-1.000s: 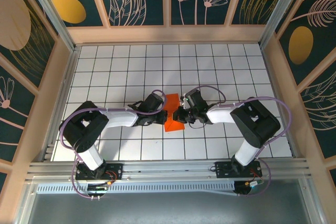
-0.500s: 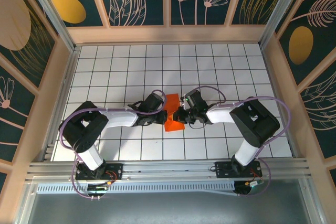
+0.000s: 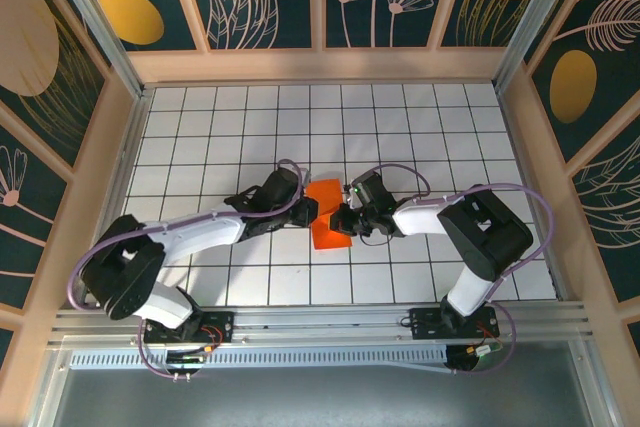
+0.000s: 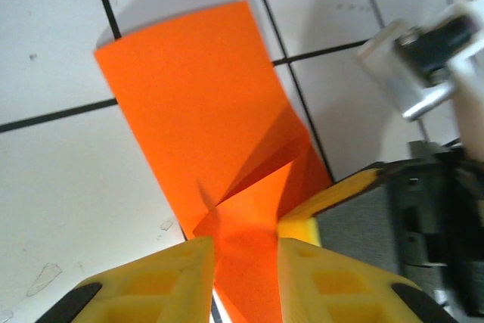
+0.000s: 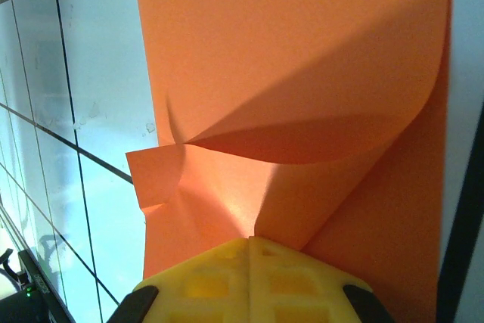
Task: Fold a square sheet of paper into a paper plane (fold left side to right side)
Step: Fold the triangle a second time at the center of the table.
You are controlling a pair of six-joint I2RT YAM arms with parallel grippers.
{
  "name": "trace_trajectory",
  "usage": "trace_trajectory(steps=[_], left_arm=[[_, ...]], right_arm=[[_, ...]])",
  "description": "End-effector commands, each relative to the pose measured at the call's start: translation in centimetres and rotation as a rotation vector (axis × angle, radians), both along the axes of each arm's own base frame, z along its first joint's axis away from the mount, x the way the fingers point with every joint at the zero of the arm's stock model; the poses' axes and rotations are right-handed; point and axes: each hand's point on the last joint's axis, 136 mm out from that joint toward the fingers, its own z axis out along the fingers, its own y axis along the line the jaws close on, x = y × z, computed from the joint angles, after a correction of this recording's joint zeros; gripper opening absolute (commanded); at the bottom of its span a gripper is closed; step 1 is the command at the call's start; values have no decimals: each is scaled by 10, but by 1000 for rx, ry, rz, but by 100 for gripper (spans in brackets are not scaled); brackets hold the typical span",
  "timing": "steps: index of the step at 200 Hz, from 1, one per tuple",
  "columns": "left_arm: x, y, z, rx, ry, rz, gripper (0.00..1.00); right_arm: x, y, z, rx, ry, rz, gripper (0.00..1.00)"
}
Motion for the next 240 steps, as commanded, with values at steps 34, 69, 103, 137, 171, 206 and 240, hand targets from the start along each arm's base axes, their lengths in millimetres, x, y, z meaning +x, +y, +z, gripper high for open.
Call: trace_trajectory(steps=[34,69,103,137,171,206,240], left_arm=[[-20,13,17,-99,24,34,27],[-27,23,17,-149,31,84,27],[-36,25,12,-196,57,92,27],[-43,27,4,-201,86,89,25],[-48,25,0,-221,109,79,23],[-55,19,-3,-275,144,60,22],[-57,19,-7,-273,158,60,20]], right_arm=[[-13,-8,-22,-72,44,9,0],[-14,-6,-24,-76,49,16,0],[-14,-6,-24,-82,51,16,0],[-15,-6,-25,-85,52,17,0],[-16,-6,-26,-89,55,18,0],[-15,-6,-26,-92,54,18,0],[-16,-6,-27,-94,57,21,0]])
